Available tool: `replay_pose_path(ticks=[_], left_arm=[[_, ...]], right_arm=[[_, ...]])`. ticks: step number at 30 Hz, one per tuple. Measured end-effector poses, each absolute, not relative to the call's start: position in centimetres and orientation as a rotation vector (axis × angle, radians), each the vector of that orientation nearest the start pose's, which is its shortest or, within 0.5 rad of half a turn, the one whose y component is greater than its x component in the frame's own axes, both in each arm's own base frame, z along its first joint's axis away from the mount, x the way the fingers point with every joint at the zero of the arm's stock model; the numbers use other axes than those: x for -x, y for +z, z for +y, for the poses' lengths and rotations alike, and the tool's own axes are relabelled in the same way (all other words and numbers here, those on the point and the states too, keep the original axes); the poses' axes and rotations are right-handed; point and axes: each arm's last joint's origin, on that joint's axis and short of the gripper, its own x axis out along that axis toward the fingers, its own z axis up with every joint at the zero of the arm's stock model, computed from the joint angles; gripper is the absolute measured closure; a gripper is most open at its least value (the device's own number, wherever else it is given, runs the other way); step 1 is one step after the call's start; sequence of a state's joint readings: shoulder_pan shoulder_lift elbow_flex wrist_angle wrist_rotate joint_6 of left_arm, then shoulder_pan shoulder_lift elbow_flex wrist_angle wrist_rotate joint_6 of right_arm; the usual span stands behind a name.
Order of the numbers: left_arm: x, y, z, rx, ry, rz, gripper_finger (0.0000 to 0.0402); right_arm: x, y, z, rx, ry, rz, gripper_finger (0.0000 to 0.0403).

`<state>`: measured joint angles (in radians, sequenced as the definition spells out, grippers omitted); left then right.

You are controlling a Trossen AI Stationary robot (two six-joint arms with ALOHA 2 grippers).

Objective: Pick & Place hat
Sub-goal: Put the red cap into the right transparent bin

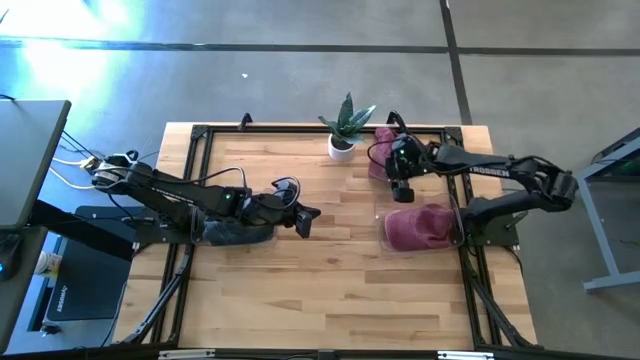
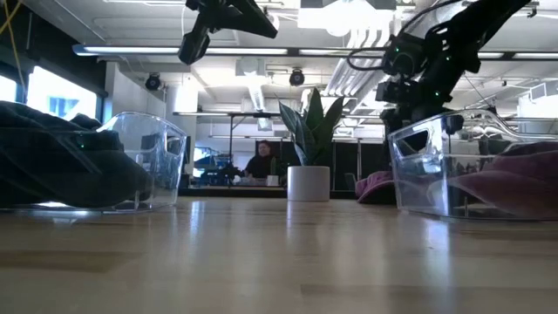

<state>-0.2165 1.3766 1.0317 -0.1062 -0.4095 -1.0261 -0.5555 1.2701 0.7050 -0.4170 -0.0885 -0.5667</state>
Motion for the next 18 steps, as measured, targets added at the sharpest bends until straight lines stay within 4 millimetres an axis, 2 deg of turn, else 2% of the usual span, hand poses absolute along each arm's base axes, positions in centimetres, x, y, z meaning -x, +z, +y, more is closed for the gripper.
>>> replay_pose_path(ticks=[4, 7, 13, 18], left_arm=[[-30.0, 29.5, -5.4, 0.866, 0.390, 0.290, 0.0401], [-30.0, 29.5, -5.4, 0.865, 0.389, 0.291, 0.0402], [-30.0, 29.5, -5.4, 0.869, 0.383, 0.294, 0.0402], [-30.0, 29.5, -5.4, 0.872, 0.383, 0.294, 0.0402]], right_arm=[[-20.1, 17.5, -12.0, 0.202, -0.113, 1.013, 0.0140], [-20.6, 16.1, -12.1, 0.239, -0.155, 1.012, 0.0140], [-21.3, 15.2, -13.0, 0.285, -0.315, 1.033, 0.0140], [-20.9, 15.5, -12.8, 0.283, -0.332, 1.049, 0.0140]])
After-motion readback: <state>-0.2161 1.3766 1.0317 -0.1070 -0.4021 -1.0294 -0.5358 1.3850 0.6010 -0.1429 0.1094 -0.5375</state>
